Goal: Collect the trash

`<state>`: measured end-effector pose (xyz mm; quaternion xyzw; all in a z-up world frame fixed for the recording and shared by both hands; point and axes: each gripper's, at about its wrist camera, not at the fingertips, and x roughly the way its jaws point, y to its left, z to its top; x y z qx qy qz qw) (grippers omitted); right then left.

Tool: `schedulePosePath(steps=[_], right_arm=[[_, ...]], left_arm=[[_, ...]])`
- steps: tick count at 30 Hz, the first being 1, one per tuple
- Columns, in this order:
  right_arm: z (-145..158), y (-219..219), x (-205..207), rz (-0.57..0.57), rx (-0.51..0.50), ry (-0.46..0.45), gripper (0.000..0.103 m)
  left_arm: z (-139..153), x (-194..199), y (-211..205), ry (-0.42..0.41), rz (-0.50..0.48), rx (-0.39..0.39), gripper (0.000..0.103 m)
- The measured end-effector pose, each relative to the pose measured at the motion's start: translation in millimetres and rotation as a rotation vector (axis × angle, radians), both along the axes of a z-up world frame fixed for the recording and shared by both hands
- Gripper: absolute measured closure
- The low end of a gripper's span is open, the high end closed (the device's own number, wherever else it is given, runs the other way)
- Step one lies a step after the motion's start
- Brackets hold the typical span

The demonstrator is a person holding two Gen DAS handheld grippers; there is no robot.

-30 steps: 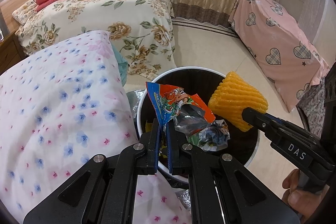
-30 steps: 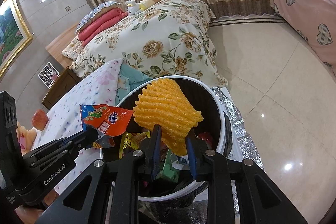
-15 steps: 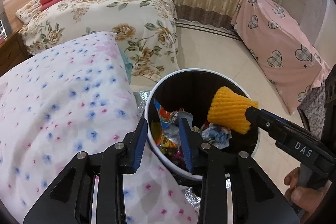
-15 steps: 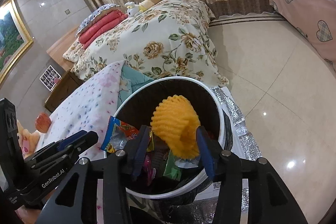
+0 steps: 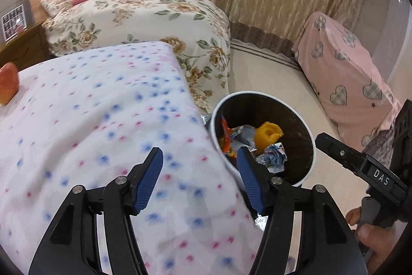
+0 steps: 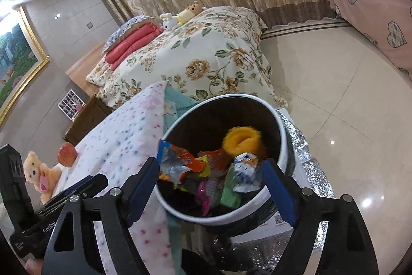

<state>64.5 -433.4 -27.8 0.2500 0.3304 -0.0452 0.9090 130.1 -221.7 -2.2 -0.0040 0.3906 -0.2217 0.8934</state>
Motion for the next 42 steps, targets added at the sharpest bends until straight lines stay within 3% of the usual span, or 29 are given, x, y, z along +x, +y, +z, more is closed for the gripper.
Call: schedulePosePath(steps=[10, 18, 21, 25, 29, 32, 42], right_arm=[[17, 53, -17, 0.059, -0.044, -0.089, 0.012], [17, 98, -21, 0.112, -0.096, -0.134, 0.009], [19, 112, -21, 0.131, -0.131, -0.146, 0.009], [33, 127, -24, 0.145, -0.193, -0.194, 0.008], [54, 142, -34, 0.131, -0.271, -0.309, 0.000], [55, 152, -36, 0.116, -0.318, -0.333, 0.000], [24, 163, -37, 0.119, -0.334, -0.305, 0.000]], left_arm=[[11, -34, 58, -0.073, 0.093, -0.036, 0.032], [13, -53, 112, -0.135, 0.227, -0.053, 0.015], [11, -60, 130, -0.165, 0.276, -0.061, 0.015], [18, -69, 143, -0.229, 0.310, -0.048, 0.014], [28, -86, 151, -0.339, 0.347, -0.020, 0.000], [27, -96, 154, -0.406, 0.371, 0.022, 0.000], [-1, -100, 162, -0.406, 0.413, 0.090, 0.000]])
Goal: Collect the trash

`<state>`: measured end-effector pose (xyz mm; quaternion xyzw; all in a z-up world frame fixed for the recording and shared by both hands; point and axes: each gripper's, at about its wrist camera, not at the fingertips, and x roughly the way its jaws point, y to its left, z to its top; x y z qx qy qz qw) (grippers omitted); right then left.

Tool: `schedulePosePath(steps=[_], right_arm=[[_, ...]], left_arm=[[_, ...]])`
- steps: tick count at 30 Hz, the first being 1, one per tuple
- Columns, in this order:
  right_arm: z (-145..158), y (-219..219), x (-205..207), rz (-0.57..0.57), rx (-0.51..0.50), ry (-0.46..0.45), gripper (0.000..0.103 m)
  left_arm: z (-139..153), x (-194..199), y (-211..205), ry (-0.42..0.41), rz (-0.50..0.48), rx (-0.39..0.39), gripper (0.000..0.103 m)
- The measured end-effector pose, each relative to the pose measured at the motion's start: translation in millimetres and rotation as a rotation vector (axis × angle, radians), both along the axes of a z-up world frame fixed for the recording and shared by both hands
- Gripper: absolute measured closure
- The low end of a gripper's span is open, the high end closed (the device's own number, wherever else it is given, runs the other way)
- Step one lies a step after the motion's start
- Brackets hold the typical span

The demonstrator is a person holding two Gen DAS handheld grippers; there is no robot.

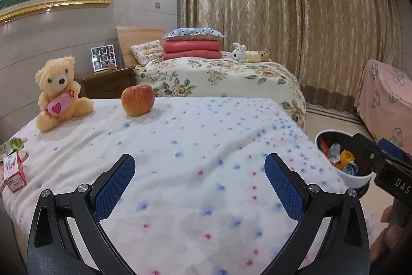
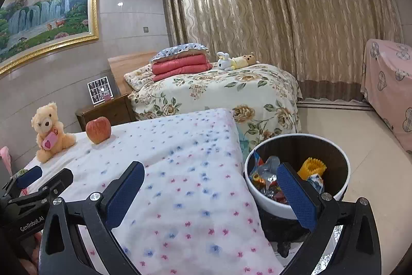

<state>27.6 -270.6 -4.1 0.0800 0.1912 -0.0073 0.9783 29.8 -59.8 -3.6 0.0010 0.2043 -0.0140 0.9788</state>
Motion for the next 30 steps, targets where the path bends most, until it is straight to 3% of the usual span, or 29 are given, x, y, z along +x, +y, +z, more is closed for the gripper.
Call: schedulePosePath(steps=[30], right_arm=[[-7, 14, -8, 0.011, -0.031, -0.007, 0.000]], left_arm=[[2, -16, 4, -0.029, 0.022, -0.012, 0.000]])
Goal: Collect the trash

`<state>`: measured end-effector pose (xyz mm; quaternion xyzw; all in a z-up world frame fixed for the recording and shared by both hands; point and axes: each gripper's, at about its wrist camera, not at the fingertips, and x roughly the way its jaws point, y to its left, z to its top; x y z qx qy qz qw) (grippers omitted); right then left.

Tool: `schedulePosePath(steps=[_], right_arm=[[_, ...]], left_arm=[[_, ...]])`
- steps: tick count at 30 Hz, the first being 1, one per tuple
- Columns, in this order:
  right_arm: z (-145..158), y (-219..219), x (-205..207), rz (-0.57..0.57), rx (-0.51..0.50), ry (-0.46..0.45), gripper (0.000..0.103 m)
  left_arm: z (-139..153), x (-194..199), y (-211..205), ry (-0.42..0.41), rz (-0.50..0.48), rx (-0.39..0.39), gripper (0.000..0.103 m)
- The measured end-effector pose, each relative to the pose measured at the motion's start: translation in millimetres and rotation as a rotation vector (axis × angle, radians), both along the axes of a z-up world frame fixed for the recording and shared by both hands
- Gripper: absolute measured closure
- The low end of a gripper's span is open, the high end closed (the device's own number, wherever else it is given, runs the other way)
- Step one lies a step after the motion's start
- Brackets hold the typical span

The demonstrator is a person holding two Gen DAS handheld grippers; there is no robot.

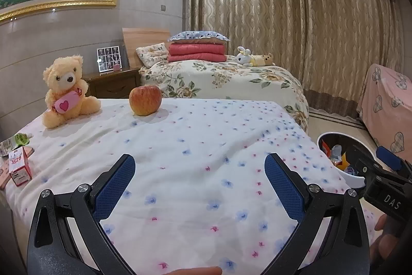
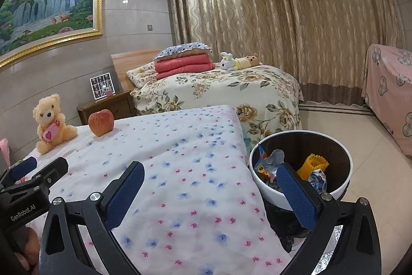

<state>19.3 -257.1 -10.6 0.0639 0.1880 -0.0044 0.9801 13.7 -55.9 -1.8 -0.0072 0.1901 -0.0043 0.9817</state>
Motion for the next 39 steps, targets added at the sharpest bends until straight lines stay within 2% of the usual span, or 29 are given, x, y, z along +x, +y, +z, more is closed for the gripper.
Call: schedulePosePath(steps=[39], right_arm=[[-0.4, 1.9, 0.1, 0.011, 0.005, 0.001, 0.000]], left_arm=[[-0.5, -2.2, -0.1, 0.001, 0.004, 0.000, 0.000]])
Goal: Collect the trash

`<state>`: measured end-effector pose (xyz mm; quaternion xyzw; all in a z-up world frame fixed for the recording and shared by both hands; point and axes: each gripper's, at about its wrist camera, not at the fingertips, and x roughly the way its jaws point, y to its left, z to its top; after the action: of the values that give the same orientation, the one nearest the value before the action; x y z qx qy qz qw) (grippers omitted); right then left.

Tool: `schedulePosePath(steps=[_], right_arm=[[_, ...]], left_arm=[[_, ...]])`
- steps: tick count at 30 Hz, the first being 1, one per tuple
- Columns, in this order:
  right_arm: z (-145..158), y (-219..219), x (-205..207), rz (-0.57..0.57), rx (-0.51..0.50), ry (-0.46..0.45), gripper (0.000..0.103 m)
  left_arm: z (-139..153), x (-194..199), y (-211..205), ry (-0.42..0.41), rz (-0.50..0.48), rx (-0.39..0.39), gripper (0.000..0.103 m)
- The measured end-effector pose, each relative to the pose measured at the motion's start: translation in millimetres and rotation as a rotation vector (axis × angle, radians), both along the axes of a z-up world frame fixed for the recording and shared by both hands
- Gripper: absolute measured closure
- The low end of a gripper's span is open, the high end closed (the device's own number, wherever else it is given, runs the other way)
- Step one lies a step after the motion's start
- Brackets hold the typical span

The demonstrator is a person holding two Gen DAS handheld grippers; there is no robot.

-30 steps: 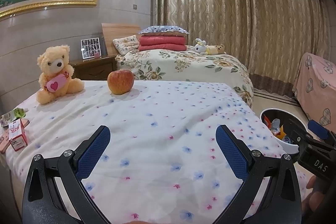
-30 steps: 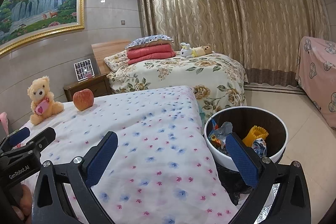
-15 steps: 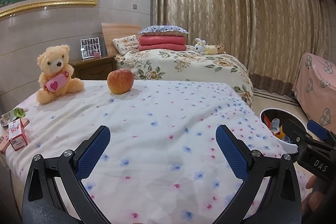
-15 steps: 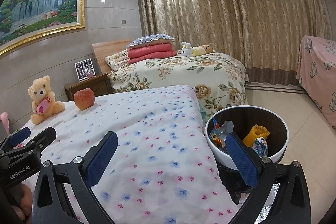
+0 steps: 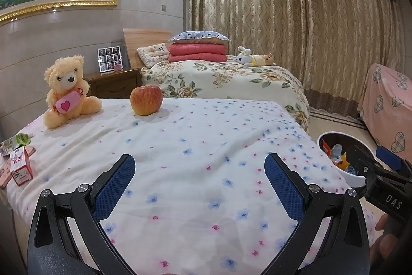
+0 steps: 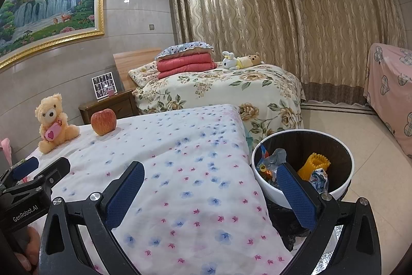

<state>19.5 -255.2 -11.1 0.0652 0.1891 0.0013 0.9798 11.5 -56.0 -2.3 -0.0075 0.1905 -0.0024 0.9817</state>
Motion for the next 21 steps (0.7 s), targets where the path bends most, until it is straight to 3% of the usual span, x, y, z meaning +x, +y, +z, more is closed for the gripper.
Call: schedulePosePath(steps=[21], right_arm=[[0.8, -0.2, -0.5, 0.001, 0.005, 0.000, 0.000]], left_arm=[[-0.9, -0.4, 0.2, 0.002, -0.007, 0.002, 0.000]])
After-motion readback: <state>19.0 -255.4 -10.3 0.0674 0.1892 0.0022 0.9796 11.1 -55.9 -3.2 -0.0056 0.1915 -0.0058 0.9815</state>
